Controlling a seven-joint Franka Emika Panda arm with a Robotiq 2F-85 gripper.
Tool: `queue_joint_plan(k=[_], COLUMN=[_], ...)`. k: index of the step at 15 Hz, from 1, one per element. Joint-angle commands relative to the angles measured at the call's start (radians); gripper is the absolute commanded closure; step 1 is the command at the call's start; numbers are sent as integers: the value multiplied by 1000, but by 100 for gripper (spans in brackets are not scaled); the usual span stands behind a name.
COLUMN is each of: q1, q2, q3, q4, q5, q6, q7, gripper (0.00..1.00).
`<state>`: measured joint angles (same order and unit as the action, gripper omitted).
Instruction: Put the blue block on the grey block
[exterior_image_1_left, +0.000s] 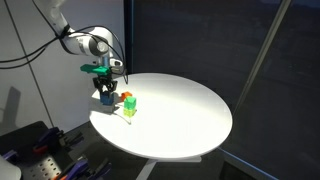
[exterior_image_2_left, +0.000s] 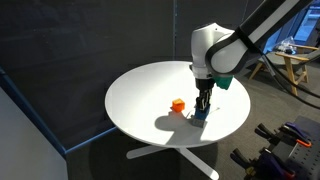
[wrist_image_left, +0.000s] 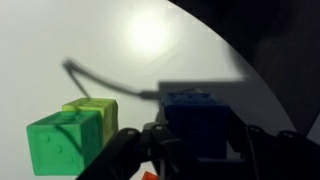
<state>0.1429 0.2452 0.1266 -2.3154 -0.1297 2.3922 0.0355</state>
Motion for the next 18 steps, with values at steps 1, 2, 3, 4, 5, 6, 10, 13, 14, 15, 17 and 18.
queue_joint_plan(k=[1,2,3,4,5,6,10,13,14,15,17,18], q1=[9,9,9,10,10,10,11,12,11,12,11,11], q2=[12,15,17,19,22,25,31,35,35,35,36,36], q3=[-11,-11,-11,-11,-12,-12,-13,-13,-12,-12,-12,-12], q4=[21,22,23,25,28,29,34,35,35,35,34,34], q5=[-23,-24,-25,-25,-25,-26,-27,-27,-27,-27,-27,-26], q6=[2,2,2,2,1,2,2,0,0,0,0,0], q7=[4,4,4,5,5,5,5,4,3,3,2,2], gripper=[69,69,69,69,69,69,69,42,19,17,9,1])
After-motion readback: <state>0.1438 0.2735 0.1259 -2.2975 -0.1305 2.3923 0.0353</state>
